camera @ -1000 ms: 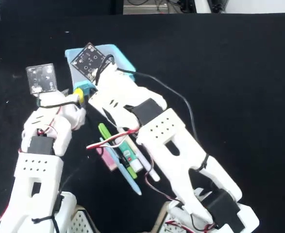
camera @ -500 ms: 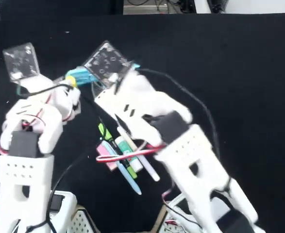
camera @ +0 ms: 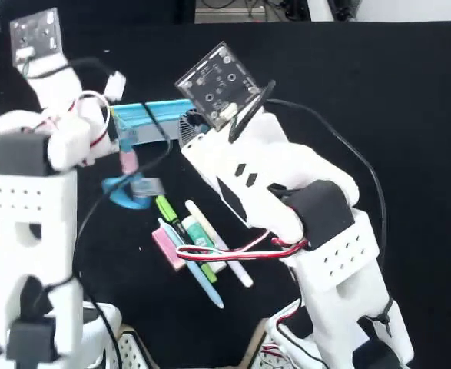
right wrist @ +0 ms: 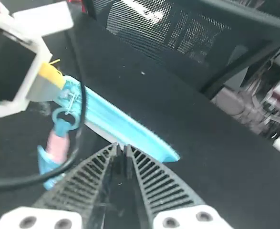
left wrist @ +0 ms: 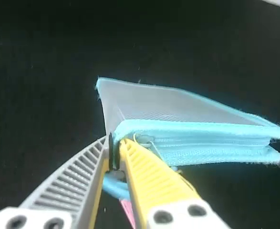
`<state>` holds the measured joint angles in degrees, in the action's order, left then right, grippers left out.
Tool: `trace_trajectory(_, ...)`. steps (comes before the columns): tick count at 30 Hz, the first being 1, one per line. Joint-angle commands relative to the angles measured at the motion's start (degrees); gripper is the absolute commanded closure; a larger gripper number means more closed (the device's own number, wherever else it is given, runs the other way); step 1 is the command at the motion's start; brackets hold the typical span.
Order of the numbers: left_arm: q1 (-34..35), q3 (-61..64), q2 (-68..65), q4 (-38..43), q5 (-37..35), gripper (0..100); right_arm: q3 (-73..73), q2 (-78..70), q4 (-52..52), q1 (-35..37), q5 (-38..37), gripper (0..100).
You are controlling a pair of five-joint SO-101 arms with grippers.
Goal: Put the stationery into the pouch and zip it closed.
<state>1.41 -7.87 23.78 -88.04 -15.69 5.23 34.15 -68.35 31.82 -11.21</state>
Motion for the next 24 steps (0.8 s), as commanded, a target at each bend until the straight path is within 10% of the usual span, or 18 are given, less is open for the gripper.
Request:
trace_trajectory(1, -0.4, -8.8, -8.5, -6.2, 0.4, 96, 3.7, 1.7, 0.2, 3.6, 5.5, 87.7)
trace_trajectory(5, -0.4, -9.7, -10.5, -7.4, 0.3, 97, 12.9, 2.1, 8.0, 8.7, 6.0, 70.1)
trace_trajectory(16, 2.1, -7.5, -11.0, -7.3, 0.6, 87, 28.2, 6.5, 29.8, 12.3, 6.0, 80.4)
trace_trajectory(24, 1.9, -5.8, -10.5, -4.2, 0.1, 97, 37.3, 9.2, 40.0, 12.2, 5.7, 80.0)
